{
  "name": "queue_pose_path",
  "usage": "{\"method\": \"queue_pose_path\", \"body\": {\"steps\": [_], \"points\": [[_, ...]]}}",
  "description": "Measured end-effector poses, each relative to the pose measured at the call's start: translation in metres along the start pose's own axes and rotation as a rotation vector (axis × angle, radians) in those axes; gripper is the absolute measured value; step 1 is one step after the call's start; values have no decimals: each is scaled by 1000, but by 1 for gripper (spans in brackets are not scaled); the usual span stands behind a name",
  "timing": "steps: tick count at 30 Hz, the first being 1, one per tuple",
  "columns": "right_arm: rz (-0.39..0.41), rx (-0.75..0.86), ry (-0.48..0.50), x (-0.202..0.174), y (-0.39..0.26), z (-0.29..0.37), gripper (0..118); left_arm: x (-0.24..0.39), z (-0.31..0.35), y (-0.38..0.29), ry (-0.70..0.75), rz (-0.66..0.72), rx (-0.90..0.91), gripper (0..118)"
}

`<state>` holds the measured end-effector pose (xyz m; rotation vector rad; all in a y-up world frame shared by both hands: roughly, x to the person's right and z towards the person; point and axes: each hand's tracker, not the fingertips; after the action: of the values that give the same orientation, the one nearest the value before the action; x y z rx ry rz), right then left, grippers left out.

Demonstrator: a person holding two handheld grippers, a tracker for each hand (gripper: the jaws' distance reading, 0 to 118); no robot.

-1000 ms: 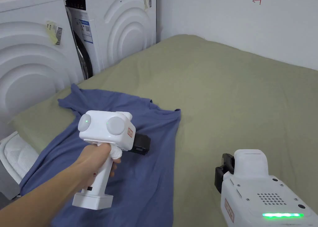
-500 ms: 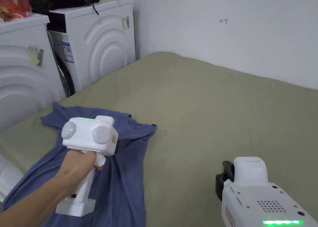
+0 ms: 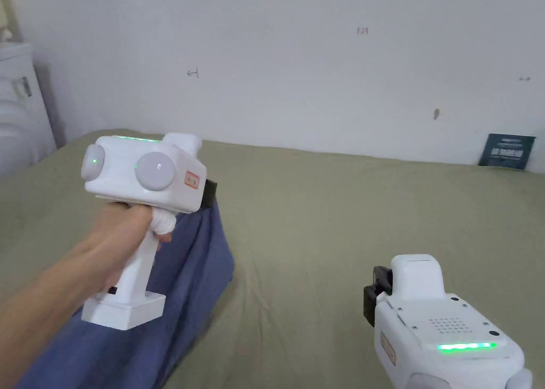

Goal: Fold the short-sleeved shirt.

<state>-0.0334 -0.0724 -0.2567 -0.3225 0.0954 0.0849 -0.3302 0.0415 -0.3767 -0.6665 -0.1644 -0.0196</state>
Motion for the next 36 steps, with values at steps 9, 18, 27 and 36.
{"method": "queue_pose_path", "body": {"steps": [9,18,27,36], "points": [[-61,-28,-208,106,-23,25,0,200,-91,17,-308,-112,-58,0],[-107,-125,-288,164,-64,2,0,282,-231,-70,-279,-166,-346,0],[-128,-144,-283,166,-72,-11,0,254,-219,-77,-298,-102,-285,110],[-133,-80,-228,127,-53,3,0,144,-100,-92,-80,-63,70,0]]}}
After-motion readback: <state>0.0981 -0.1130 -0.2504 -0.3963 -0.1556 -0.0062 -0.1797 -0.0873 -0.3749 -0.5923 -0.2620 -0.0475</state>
